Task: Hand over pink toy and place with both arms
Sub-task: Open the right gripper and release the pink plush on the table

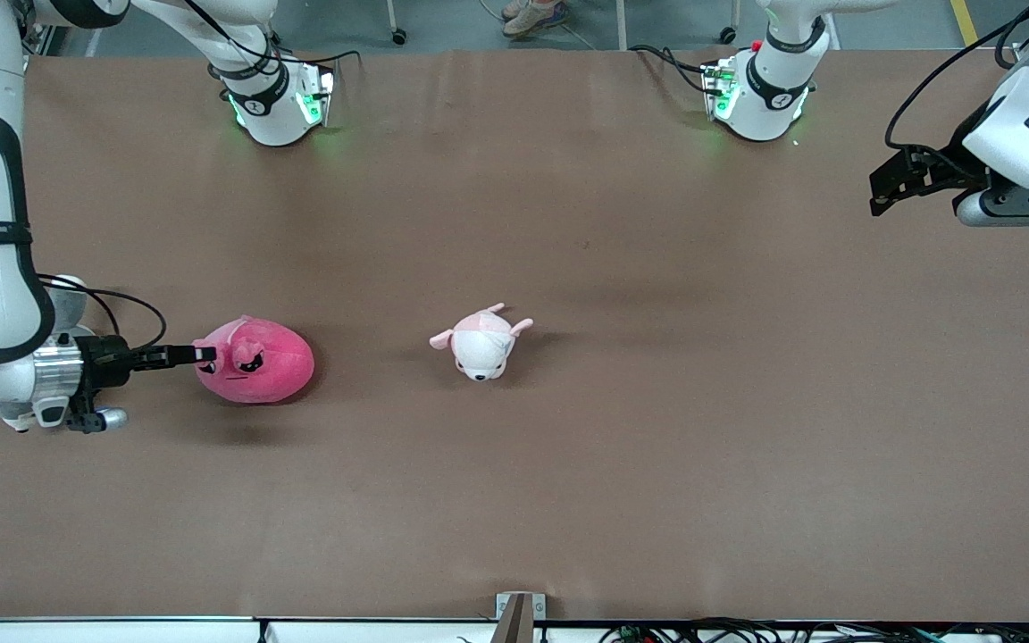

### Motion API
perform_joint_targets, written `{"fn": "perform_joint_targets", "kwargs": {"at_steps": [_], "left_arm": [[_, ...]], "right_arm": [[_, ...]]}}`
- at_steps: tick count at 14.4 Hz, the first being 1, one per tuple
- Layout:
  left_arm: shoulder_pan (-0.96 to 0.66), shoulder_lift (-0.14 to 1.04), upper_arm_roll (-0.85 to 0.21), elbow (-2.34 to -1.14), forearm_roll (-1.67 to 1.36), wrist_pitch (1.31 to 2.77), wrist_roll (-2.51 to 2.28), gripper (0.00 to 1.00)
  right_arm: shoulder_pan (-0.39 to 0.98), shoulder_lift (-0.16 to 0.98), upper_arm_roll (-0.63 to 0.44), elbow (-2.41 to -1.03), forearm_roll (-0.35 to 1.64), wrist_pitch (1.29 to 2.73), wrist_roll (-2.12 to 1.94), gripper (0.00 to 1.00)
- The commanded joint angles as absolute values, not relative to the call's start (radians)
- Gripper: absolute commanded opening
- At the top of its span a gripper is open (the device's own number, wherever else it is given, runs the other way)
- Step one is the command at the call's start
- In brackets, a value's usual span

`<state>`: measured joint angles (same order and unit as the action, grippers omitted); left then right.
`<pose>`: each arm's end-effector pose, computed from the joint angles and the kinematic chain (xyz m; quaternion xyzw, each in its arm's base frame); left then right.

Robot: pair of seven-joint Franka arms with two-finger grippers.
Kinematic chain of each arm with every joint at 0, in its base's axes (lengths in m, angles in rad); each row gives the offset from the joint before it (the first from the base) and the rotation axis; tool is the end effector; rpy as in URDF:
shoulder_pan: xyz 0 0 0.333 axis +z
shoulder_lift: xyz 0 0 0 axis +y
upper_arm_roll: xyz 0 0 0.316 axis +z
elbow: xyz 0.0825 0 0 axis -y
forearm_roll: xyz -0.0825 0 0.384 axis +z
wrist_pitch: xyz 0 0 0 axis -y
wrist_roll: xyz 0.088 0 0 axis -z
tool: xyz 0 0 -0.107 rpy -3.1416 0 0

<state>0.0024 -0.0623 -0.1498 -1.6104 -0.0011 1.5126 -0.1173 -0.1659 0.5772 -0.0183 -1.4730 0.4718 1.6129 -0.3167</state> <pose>0.5229 -0.0804 0.6343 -0.9997 0.0148 0.0174 0.0064 0.6576 -0.0729 0.3243 -0.9522 -0.0032 0.1496 0.2661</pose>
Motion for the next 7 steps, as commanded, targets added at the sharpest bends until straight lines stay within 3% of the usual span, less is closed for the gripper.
{"fn": "perform_joint_targets", "kwargs": {"at_steps": [1,7], "left_arm": [[0.006,-0.083,-0.15,-1.621,-0.015,1.522,-0.101,1.0],[0.006,-0.095,-0.152,-1.618,-0.006,1.522,-0.101,1.0]], "right_arm": [[-0.18,0.561,-0.006,-1.418,0.428,1.597,-0.278,1.0],[-0.132,0.402,0.002,-1.364,0.212,1.598,-0.069,1.0]]}}
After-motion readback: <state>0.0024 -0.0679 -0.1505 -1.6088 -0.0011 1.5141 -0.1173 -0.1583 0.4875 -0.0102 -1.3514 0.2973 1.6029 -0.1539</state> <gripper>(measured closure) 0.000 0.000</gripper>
